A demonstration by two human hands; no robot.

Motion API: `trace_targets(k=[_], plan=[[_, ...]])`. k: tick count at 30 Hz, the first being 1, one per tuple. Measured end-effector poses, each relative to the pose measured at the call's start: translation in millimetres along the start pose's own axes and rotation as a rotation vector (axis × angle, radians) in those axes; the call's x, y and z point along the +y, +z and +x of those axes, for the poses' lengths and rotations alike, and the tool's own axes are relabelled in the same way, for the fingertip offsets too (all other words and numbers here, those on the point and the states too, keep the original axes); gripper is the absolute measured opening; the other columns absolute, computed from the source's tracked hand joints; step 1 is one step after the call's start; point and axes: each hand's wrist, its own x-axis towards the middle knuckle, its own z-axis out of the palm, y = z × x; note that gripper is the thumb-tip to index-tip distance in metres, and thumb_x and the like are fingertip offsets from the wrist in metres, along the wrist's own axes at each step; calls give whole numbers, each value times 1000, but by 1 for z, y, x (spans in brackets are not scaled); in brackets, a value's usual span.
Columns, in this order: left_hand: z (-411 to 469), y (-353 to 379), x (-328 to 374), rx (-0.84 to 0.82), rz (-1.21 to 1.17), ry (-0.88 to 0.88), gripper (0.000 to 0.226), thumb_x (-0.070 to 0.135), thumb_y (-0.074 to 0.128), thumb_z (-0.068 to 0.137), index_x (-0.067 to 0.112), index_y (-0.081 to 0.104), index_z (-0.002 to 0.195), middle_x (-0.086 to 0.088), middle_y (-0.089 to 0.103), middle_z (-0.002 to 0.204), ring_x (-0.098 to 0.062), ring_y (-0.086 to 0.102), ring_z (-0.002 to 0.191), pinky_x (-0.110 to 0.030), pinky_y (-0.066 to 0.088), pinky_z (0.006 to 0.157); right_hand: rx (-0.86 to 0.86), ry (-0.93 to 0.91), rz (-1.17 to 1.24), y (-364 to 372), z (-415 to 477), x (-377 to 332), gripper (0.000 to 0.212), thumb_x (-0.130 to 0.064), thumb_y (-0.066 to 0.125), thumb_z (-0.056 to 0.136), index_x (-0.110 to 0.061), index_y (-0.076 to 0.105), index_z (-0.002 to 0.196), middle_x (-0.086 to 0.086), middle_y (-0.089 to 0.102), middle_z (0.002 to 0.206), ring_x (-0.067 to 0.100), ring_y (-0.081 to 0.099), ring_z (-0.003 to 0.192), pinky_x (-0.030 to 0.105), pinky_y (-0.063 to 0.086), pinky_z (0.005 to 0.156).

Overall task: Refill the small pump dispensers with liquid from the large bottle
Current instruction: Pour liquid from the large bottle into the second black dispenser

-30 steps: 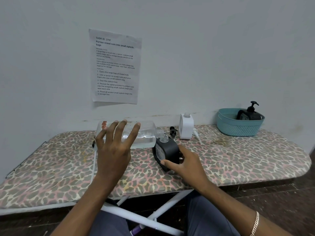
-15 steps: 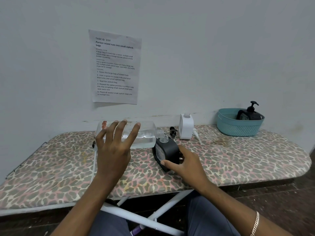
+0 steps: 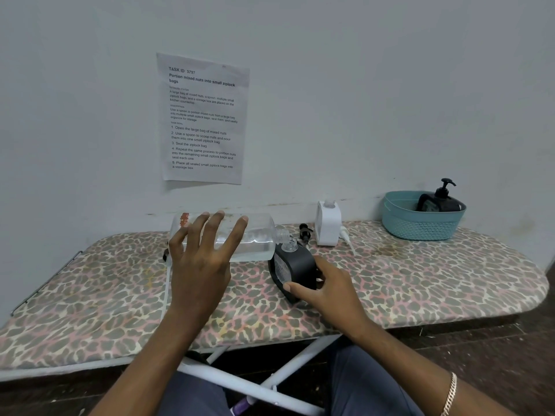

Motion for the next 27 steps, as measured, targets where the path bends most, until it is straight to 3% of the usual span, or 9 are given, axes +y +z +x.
trace_targets(k=[8, 13, 27], plan=[[1, 0, -1, -8, -7, 6, 92, -13, 70, 69, 26, 57, 150, -14, 58, 145, -38, 51, 137, -56, 34, 110, -2, 2, -6, 0, 1, 0, 47, -53, 86, 78, -43, 62, 117, -26, 72, 105, -2, 66, 103, 36, 57, 96], [2, -1, -1, -5, -8, 5, 93, -14, 68, 67, 26, 57, 150, -13, 58, 145, -37, 51, 136, -55, 34, 108, 11, 1, 13, 1, 0, 2, 53, -57, 86, 76, -37, 67, 122, -24, 73, 107, 4, 67, 106, 39, 58, 95], [3, -1, -1, -4, -7, 12, 93, -13, 70, 68, 27, 57, 150, -13, 58, 146, -37, 51, 137, -56, 32, 111, 4, 14, 0, 0, 0, -2, 52, -52, 87, 78, -30, 68, 122, -23, 73, 106, 0, 67, 103, 35, 57, 95]])
